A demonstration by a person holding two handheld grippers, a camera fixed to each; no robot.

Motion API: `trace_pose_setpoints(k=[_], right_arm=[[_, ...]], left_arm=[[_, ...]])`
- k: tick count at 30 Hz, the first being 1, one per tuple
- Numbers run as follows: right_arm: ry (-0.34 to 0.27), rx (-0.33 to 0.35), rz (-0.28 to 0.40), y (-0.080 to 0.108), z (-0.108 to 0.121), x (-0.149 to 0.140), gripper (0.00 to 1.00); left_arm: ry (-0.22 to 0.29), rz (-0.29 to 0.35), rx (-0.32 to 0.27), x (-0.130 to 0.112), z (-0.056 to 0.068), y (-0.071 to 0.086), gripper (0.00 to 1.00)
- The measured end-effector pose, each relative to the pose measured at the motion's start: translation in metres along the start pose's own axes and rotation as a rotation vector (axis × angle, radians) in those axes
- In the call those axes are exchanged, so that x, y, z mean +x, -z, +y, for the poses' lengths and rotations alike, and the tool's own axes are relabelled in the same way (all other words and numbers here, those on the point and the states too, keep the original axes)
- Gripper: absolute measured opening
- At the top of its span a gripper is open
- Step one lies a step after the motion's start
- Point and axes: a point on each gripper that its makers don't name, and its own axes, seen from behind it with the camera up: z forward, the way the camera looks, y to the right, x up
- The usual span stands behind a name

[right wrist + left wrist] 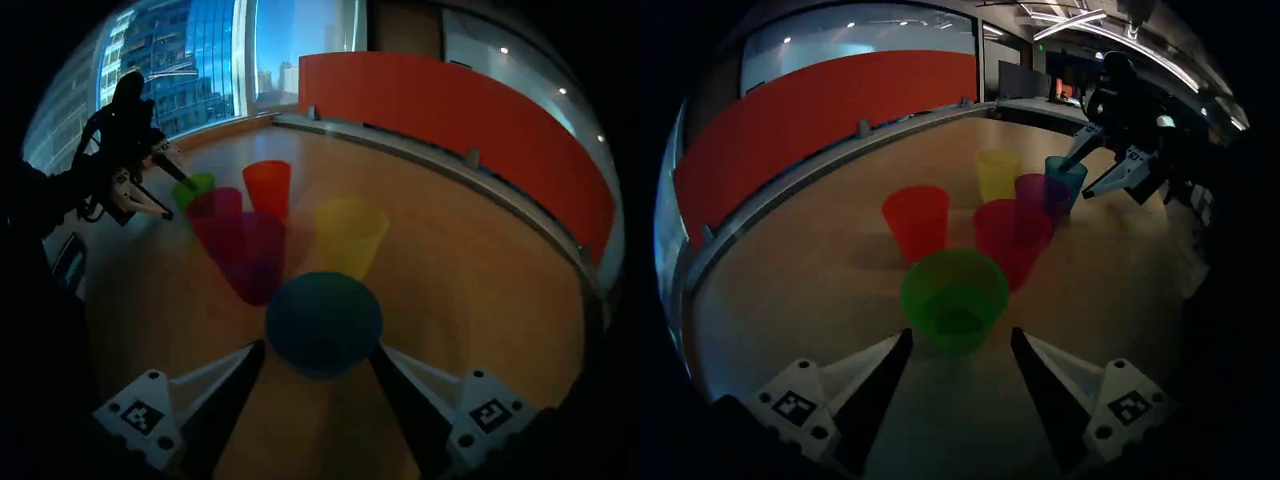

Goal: Pour water

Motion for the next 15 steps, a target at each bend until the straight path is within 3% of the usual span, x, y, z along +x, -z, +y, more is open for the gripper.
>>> trace_pose_setpoints(k=[8, 15], right_arm=[[-0.018, -0.048, 0.022, 0.025, 0.002, -0.009, 1.00], [-0.053, -0.100, 0.084, 0.044, 0.009, -0.003, 1.00]], left_arm=[[0.008, 0.028, 0.057, -0.006, 0.002, 0.024, 0.92], [0.039, 0.081, 0.122, -0.003, 0.001, 0.045, 0.92]])
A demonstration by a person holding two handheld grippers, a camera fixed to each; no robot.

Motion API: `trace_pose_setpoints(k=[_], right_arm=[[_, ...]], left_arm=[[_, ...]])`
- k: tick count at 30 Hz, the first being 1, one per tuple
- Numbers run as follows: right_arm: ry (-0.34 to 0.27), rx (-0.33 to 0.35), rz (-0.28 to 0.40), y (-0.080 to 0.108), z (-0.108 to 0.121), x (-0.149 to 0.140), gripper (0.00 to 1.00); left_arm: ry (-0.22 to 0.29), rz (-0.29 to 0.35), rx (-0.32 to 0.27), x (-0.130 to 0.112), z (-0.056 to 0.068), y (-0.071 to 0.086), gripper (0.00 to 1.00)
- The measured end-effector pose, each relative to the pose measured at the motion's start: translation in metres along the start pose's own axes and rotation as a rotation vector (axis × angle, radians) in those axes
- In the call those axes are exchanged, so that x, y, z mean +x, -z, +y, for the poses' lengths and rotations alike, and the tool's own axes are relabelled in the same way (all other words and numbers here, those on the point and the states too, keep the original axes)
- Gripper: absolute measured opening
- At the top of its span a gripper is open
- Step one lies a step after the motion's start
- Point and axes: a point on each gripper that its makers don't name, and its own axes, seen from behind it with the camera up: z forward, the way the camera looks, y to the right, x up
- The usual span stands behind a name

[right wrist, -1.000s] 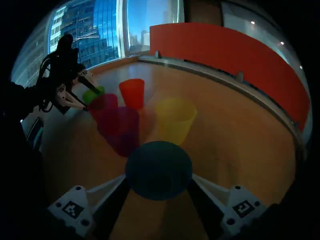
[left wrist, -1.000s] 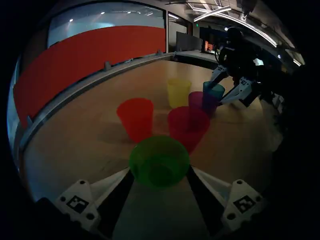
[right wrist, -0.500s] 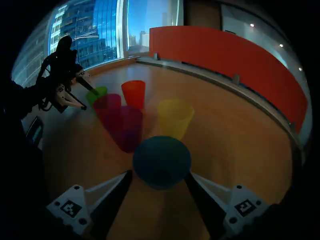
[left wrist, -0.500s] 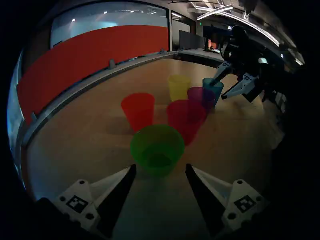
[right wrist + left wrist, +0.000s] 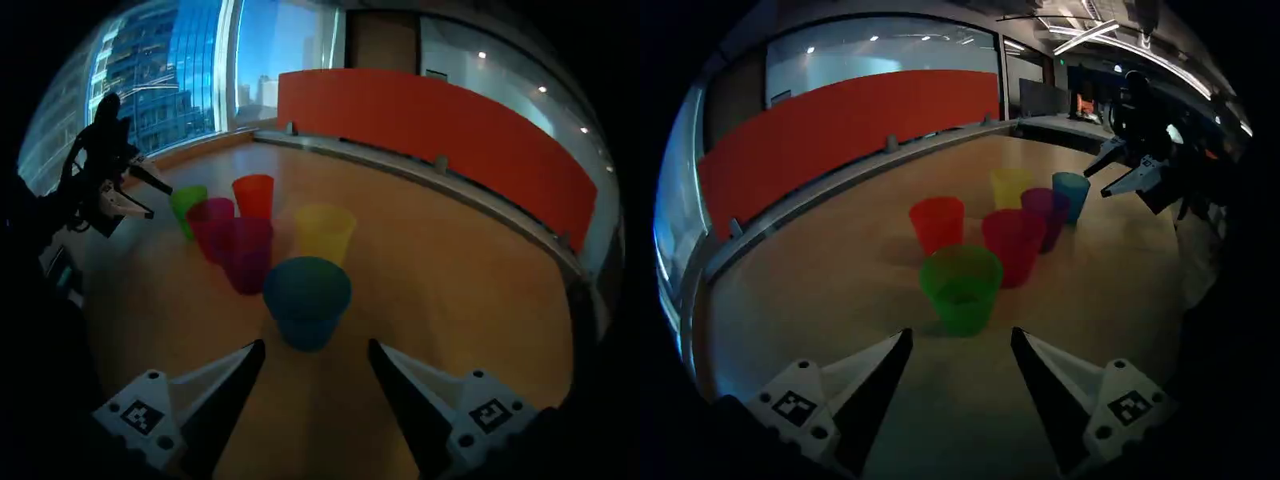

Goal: Pour water

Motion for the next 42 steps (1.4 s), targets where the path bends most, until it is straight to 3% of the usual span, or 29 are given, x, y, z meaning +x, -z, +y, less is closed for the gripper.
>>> trace_pose_setpoints(k=[5, 14, 23, 30, 42], right_arm=[[-0.026, -0.030, 0.072, 0.015, 0.002, 0.015, 1.00], [-0.033, -0.120, 0.201, 0.034, 0.017, 0.048, 1.00], [-0.031, -0.217, 0.327, 0.045, 0.032, 0.089, 1.00], [-0.053, -0.305, 0.423, 0.052, 0.048, 0.112, 1.00], [-0.106, -0.462, 0.560, 0.063, 0.076, 0.141, 1.00]], left_arm=[[0.032, 0.053, 0.055, 0.008, -0.003, 0.014, 0.92], [0.047, 0.171, 0.183, 0.034, -0.021, 0.033, 0.92], [0.071, 0.277, 0.267, 0.063, -0.034, 0.048, 0.92], [0.125, 0.371, 0.338, 0.081, -0.049, 0.062, 0.92], [0.173, 0.542, 0.496, 0.110, -0.074, 0.098, 0.92]])
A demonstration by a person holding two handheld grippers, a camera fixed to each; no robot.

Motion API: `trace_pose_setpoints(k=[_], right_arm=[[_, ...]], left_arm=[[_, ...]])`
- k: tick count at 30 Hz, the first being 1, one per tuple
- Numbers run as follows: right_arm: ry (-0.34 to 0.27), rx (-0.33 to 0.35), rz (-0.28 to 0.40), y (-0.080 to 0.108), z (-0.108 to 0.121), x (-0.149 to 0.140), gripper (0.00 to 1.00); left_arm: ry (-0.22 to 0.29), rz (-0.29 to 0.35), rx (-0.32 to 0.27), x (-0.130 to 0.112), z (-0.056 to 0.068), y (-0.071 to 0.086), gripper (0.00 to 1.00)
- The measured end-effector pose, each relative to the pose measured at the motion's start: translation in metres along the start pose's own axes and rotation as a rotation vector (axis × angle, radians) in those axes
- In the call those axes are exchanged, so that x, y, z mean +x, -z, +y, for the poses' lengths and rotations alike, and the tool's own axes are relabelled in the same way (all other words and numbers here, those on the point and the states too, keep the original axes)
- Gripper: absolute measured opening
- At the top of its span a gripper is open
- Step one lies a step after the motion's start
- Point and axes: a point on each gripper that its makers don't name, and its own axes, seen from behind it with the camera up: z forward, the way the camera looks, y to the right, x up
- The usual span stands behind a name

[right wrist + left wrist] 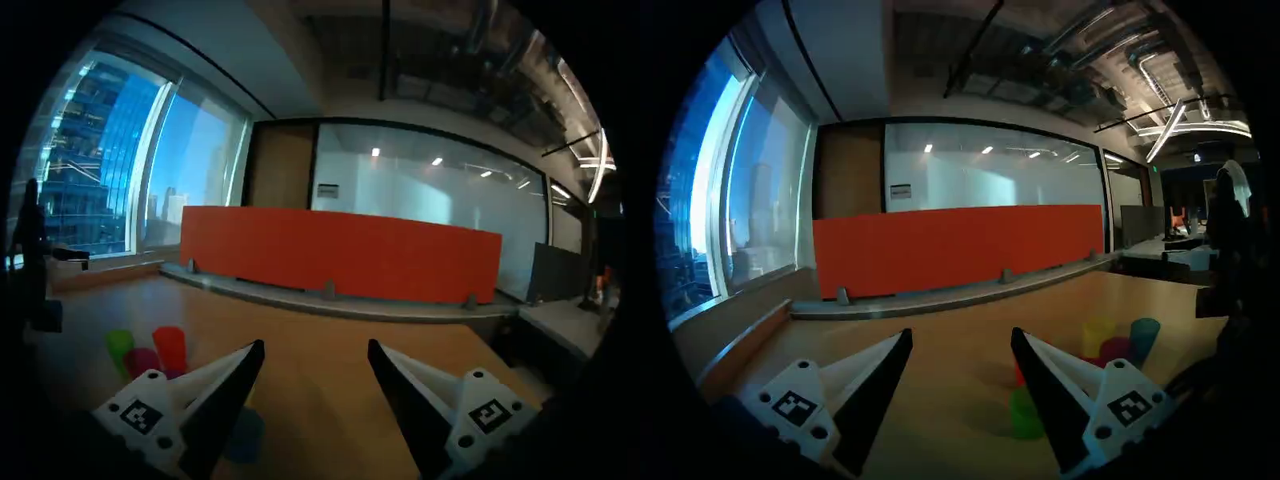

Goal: Pour water

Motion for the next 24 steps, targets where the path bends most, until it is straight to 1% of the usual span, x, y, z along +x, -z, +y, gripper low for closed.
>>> trace_pose_setpoints(k=[5, 9, 11, 14, 20, 24], right_arm=[[-0.019, -0.060, 0.058, -0.003, 0.005, 0.012, 1.00], [-0.015, -0.108, 0.084, -0.005, 0.010, 0.015, 1.00], [-0.013, -0.135, 0.092, -0.005, 0.014, 0.018, 1.00], [-0.018, -0.159, 0.104, -0.006, 0.018, 0.020, 1.00], [-0.048, -0.183, 0.103, -0.009, 0.025, 0.016, 1.00], [-0.058, -0.178, 0.103, -0.010, 0.024, 0.016, 1.00]], left_arm=[[0.024, 0.037, 0.060, 0.005, -0.011, -0.001, 0.91], [0.035, 0.045, 0.103, 0.005, -0.021, -0.002, 0.92], [0.037, 0.046, 0.122, 0.005, -0.024, -0.002, 0.92], [0.036, 0.049, 0.138, 0.004, -0.026, -0.004, 0.91], [0.032, 0.055, 0.168, 0.004, -0.031, -0.007, 0.91], [0.029, 0.058, 0.185, 0.002, -0.033, -0.008, 0.92]])
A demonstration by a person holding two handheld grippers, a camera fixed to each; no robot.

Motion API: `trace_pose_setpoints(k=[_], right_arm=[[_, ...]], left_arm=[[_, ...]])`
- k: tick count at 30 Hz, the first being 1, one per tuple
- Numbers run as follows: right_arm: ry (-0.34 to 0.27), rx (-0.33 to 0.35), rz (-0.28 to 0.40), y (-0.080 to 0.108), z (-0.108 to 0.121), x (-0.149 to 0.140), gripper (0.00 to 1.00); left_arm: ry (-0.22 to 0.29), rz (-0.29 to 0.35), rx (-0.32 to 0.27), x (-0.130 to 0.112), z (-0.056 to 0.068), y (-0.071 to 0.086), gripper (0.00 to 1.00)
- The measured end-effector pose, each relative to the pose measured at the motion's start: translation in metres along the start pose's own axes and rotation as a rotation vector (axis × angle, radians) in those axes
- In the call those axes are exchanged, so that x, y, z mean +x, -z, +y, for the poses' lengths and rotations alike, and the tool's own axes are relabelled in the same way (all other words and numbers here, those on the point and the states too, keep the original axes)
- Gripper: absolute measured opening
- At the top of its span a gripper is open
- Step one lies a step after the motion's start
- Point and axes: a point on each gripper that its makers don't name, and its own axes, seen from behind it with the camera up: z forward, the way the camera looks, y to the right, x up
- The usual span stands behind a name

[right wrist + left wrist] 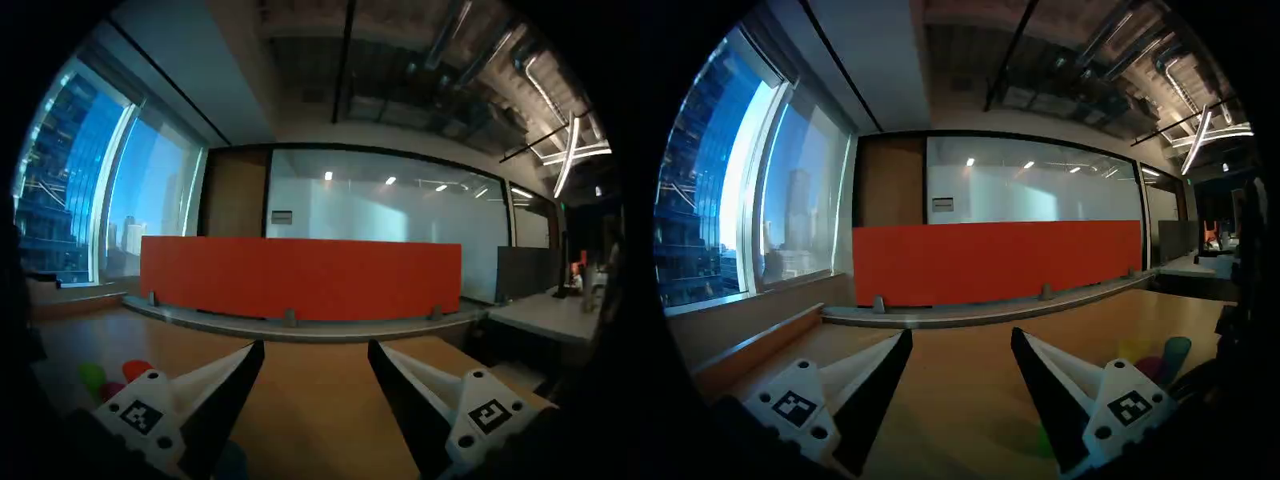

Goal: Pour water

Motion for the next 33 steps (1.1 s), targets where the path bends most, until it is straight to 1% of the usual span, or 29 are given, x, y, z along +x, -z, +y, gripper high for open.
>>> trace_pose_setpoints(k=[5, 14, 18, 23, 29, 33], right_arm=[[-0.009, 0.014, -0.002, 0.003, -0.004, -0.004, 1.00], [-0.062, -0.004, -0.025, 0.004, 0.002, -0.019, 1.00], [-0.091, -0.009, -0.029, 0.003, 0.003, -0.019, 0.99], [-0.115, -0.001, -0.036, 0.001, -0.001, -0.019, 0.99], [-0.117, -0.003, -0.030, -0.001, -0.005, -0.016, 0.99], [-0.116, -0.006, -0.042, 0.000, -0.005, -0.018, 0.99]], left_arm=[[-0.005, 0.006, 0.024, -0.006, -0.001, -0.002, 0.92], [-0.006, 0.002, 0.059, -0.027, -0.002, -0.008, 0.92], [-0.007, 0.003, 0.086, -0.035, -0.007, -0.009, 0.92], [-0.024, 0.006, 0.118, -0.041, -0.012, -0.010, 0.91], [-0.039, 0.007, 0.135, -0.051, -0.014, -0.014, 0.91], [-0.038, -0.005, 0.138, -0.060, -0.012, -0.016, 0.91]])
